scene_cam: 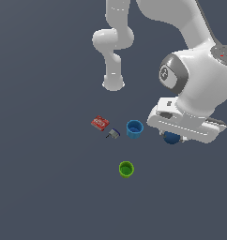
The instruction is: Pick up a designated object from a clutter of objects.
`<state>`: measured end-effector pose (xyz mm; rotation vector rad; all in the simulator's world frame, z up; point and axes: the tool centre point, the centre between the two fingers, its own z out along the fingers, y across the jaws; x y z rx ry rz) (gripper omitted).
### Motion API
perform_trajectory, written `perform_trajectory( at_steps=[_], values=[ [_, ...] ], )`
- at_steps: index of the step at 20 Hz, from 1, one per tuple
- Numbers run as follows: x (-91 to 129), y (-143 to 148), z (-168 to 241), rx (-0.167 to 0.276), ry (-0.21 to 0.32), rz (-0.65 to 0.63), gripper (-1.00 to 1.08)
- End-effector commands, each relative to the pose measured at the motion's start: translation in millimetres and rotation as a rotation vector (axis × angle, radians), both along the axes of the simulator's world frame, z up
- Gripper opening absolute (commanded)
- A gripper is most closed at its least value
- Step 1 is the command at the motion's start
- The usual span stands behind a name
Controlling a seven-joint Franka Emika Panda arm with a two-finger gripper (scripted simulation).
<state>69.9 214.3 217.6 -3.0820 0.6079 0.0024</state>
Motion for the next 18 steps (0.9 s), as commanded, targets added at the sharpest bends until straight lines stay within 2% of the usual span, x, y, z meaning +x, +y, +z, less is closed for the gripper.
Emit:
perform_trajectory(
  at_steps=[1,11,18],
  values=[
    [-6.1,-5.1,30.3,0.000,-0.001,0.000,-1.00],
    [-25.2,-22.8,139.2,0.000,-0.001,-0.001,-1.00],
    [-31.6,-29.8,185.9,0.000,-0.001,-0.001,-1.00]
  ],
)
